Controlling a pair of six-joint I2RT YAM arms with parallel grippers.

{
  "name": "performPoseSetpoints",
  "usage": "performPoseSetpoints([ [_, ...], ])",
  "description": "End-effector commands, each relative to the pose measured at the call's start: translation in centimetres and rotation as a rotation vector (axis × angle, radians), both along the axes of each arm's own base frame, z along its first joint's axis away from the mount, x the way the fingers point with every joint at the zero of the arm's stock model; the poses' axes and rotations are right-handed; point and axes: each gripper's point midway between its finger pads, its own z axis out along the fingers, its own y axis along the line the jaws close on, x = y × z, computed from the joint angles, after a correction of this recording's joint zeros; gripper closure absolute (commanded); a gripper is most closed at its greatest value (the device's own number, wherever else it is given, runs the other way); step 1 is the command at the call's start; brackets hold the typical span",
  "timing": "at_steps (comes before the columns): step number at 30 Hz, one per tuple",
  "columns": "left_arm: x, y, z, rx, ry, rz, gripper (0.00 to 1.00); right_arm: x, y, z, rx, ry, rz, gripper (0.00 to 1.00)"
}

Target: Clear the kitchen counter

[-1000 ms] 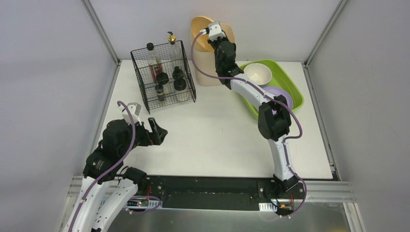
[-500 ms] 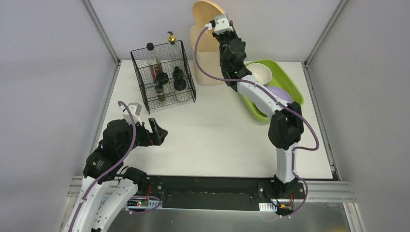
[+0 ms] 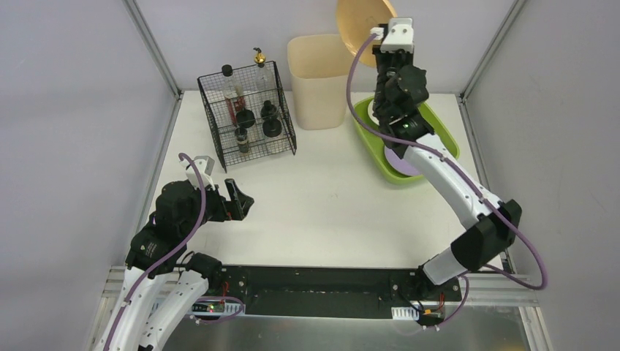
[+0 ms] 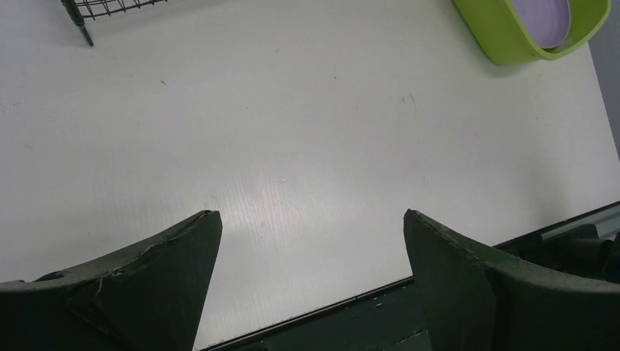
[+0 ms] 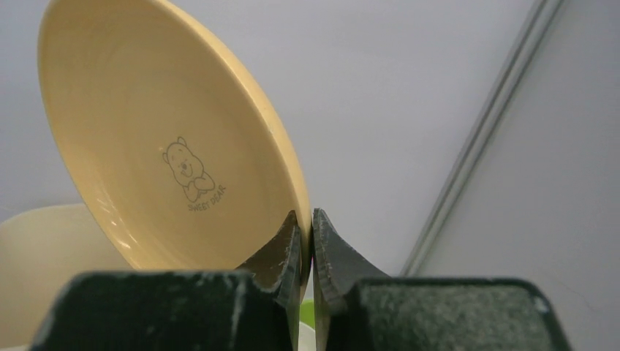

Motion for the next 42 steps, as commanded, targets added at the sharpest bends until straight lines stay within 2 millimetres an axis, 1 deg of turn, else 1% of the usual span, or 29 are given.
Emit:
performPoseSetpoints([
  [1, 0.1, 0.4, -0.2, 0.017, -0.002, 0.014, 0.0, -3.2, -6.1, 0.2, 0.194, 0.06, -0.092, 1.0],
  [4, 0.1, 0.3, -0.3, 0.015, 0.007, 0.005, 0.0, -4.3, -9.7, -1.4, 0.295, 0.143, -0.132, 1.0],
  [6, 0.1, 0.2, -0.3, 0.014, 0.009, 0.0, 0.0, -5.0, -11.9, -3.0, 0.363, 0.213, -0.159, 1.0],
  [7, 0.1, 0.2, -0.3, 0.013, 0.007, 0.0, 0.0, -5.3, -12.7, -3.8, 0.379, 0.244, -0.171, 1.0],
  [8, 0.0, 0.2, -0.2, 0.011, 0.004, 0.0, 0.0, -5.8, -13.4, -5.2, 0.386, 0.305, -0.189, 1.0],
  [11, 0.0, 0.1, -0.2, 0.007, 0.003, -0.002, 0.0, -7.0, -15.7, -8.0, 0.46, 0.393, -0.238, 1.0],
  [12, -0.1, 0.0, -0.2, 0.005, 0.004, -0.006, 0.0, -7.5, -16.5, -8.8, 0.481, 0.414, -0.256, 1.0],
  [14, -0.1, -0.2, -0.4, 0.003, 0.016, -0.017, 0.0, -8.3, -18.7, -10.4, 0.553, 0.429, -0.315, 1.0],
  [17, -0.1, -0.4, -0.4, 0.0, 0.025, -0.026, 0.0, -9.0, -20.8, -13.3, 0.648, 0.476, -0.379, 1.0],
  [20, -0.2, -0.4, -0.3, -0.005, 0.021, -0.031, 0.0, -9.1, -21.6, -16.9, 0.742, 0.568, -0.406, 1.0],
  [23, -0.3, -0.4, -0.1, -0.008, 0.006, -0.029, 0.0, -8.7, -21.7, -20.4, 0.839, 0.647, -0.396, 1.0],
  [27, -0.4, -0.4, 0.1, -0.014, -0.005, -0.032, 0.0, -8.3, -22.1, -24.1, 0.882, 0.717, -0.423, 1.0],
  [31, -0.5, -0.5, 0.3, -0.019, -0.012, -0.038, 0.0, -8.3, -22.7, -27.8, 0.9, 0.782, -0.471, 1.0],
  [37, -0.5, -0.7, 0.3, -0.024, -0.008, -0.05, 0.0, -7.9, -23.5, -31.3, 0.936, 0.833, -0.506, 1.0],
  [42, -0.6, -0.7, 0.4, -0.026, -0.014, -0.052, 0.0, -6.8, -23.3, -33.3, 0.973, 0.87, -0.501, 1.0],
])
